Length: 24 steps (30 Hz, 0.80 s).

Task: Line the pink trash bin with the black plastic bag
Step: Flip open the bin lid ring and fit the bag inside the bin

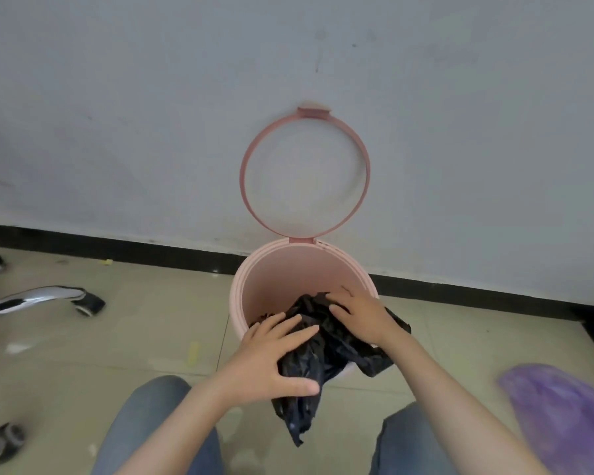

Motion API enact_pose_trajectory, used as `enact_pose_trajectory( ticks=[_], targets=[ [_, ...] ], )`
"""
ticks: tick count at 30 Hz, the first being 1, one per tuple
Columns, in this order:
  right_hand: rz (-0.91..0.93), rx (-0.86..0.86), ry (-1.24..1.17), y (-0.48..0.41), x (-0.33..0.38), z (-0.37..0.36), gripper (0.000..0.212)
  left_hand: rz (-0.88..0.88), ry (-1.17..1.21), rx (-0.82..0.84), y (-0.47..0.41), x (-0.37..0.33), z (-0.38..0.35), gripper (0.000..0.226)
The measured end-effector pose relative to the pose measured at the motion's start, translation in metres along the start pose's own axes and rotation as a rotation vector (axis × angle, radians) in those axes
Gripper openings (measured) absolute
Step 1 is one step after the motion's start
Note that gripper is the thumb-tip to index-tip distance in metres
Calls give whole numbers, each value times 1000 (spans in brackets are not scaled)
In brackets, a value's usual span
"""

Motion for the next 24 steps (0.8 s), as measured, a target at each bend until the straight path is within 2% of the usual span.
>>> enact_pose_trajectory(
  ticks=[2,4,6,7,9,12,13,14,17,19,20,22,24],
  targets=[
    [2,3,51,18,-9,19,53,8,-199,34,0,14,-9,88],
    [-14,74,29,42,-17,25,72,45,-410,27,-7,30,-12,75],
    [22,141,69,61,-21,16,82,85,-527,32,-16,40,-10,64],
    [46,156,108,67,-23,10,82,95,-528,44,-20,44,-9,61],
    [64,147,149,69,-23,-2,69,109,-446,56,-28,47,-5,52],
    [33,-36,119,56,-21,-7,35,147,-270,-83,-39,51,11,33],
    [25,-135,79,51,-18,-2,21,178,-233,-163,-40,54,19,31],
    [3,-228,17,47,-14,5,18,215,-214,-262,-42,57,29,30],
    [-199,-502,-229,41,-22,35,24,384,-164,-619,-38,73,73,30],
    [-403,-690,-426,44,-37,61,24,537,48,-787,-27,78,101,40],
    [-470,-758,-475,45,-42,73,29,557,154,-828,-23,74,110,47],
    [-531,-803,-507,44,-48,89,42,439,118,-853,-19,41,124,55],
    [-564,-791,-530,40,-50,92,46,246,-118,-820,-15,-5,119,53]
  ],
)
Point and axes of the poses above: each hand's wrist, its own y-axis away from the middle knuckle, its own z-axis out of the back of the hand, x = y × z, the point moved 8 cm from there along -y, towards the middle knuckle, and after that the axes turned 12 degrees about -x, right-handed, at the moved point
